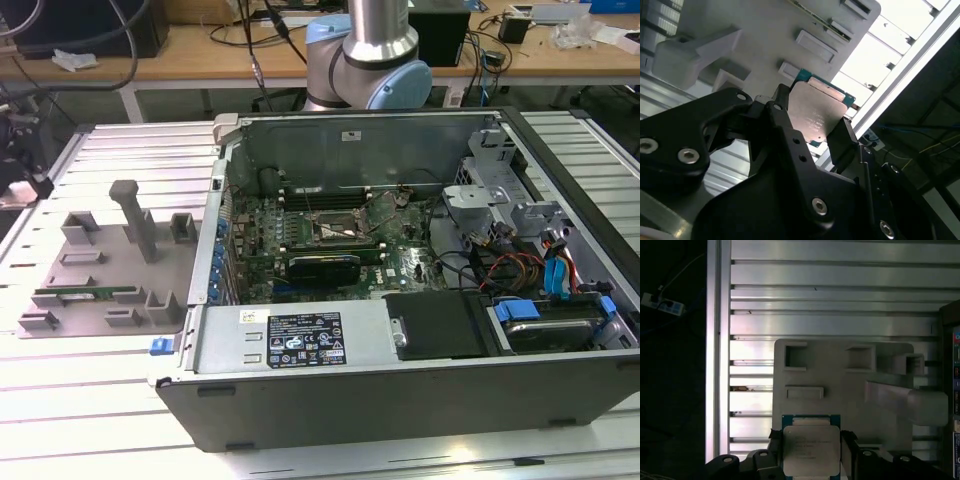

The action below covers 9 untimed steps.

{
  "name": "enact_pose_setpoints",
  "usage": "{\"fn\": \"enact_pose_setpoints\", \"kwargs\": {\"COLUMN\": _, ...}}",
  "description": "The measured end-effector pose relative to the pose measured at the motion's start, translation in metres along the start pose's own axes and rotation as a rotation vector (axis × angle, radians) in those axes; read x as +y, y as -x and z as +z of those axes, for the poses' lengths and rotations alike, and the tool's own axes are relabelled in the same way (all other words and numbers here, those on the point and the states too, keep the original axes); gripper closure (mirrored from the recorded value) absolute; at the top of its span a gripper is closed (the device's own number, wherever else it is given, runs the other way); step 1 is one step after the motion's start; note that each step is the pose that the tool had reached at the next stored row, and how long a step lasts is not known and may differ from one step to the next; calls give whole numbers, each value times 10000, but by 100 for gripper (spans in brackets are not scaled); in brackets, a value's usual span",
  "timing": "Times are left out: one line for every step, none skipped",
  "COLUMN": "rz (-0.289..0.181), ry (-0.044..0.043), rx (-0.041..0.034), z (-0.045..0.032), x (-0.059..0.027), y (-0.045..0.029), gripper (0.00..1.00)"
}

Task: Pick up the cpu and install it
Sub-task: 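Pick up the cpu and move it towards the insertion slot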

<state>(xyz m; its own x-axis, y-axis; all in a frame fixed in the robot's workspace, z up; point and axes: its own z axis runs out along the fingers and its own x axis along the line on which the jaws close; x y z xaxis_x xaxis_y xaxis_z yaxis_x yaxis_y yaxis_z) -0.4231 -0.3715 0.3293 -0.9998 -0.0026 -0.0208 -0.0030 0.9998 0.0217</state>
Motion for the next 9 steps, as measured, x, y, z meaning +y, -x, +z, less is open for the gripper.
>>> {"fn": "enact_pose_setpoints", "kwargs": {"rz": 0, "ry": 0, "rx": 0, "z": -20, "x": 0, "y": 0, "gripper": 45}}
{"fn": "enact_pose_setpoints", "kwargs": {"rz": 0, "ry": 0, "rx": 0, "z": -37, "x": 1, "y": 1, "gripper": 45}}
{"fn": "enact_pose_setpoints", "kwargs": {"rz": 0, "ry": 0, "rx": -1, "z": -55, "x": 1, "y": 1, "gripper": 45}}
{"fn": "enact_pose_setpoints", "kwargs": {"rz": 0, "ry": 0, "rx": -1, "z": -72, "x": 2, "y": 2, "gripper": 45}}
{"fn": "enact_pose_setpoints", "kwargs": {"rz": 0, "ry": 0, "rx": -1, "z": -99, "x": 2, "y": 2, "gripper": 45}}
{"fn": "enact_pose_setpoints", "kwargs": {"rz": 0, "ry": 0, "rx": -1, "z": -131, "x": 3, "y": 3, "gripper": 45}}
{"fn": "enact_pose_setpoints", "kwargs": {"rz": 0, "ry": 0, "rx": -1, "z": -157, "x": 3, "y": 3, "gripper": 45}}
{"fn": "enact_pose_setpoints", "kwargs": {"rz": 0, "ry": 0, "rx": -2, "z": -175, "x": 4, "y": 4, "gripper": 45}}
{"fn": "enact_pose_setpoints", "kwargs": {"rz": -1, "ry": 0, "rx": -3, "z": -205, "x": 4, "y": 4, "gripper": 45}}
